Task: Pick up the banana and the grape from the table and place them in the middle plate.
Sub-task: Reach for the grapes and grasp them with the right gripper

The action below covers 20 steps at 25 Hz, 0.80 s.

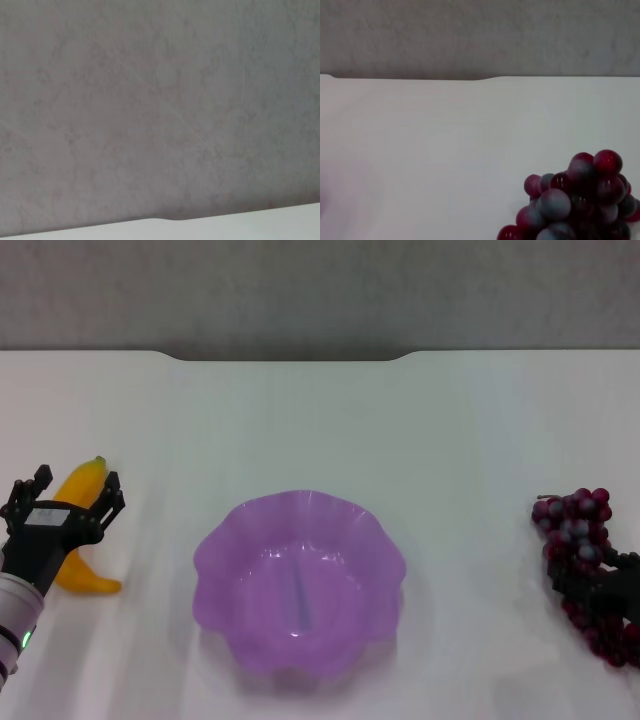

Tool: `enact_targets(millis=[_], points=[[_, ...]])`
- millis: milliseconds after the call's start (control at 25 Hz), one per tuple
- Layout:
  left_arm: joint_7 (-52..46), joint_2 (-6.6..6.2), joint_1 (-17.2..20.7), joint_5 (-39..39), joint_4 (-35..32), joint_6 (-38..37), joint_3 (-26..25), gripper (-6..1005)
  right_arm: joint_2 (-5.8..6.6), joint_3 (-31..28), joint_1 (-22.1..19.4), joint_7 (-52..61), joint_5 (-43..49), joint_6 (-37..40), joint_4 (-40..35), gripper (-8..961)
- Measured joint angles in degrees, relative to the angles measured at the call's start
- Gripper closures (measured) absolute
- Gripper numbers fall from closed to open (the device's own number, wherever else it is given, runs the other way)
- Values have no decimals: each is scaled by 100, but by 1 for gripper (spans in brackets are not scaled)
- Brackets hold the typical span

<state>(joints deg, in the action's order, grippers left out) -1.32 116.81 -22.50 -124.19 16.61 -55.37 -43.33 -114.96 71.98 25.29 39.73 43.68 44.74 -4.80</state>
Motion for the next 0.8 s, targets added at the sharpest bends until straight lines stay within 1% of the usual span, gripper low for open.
enact_targets(millis=[120, 280, 800], points=[[0, 0, 0, 0, 0, 0, 0, 106, 0, 5, 15, 0, 0, -81, -3, 101], [0, 0, 0, 0, 0, 0, 0, 106, 0, 9, 39, -1, 0, -184, -4, 145], [0, -4, 0, 0, 0, 0, 0, 105, 10, -78, 4, 57, -61, -173, -65, 280]])
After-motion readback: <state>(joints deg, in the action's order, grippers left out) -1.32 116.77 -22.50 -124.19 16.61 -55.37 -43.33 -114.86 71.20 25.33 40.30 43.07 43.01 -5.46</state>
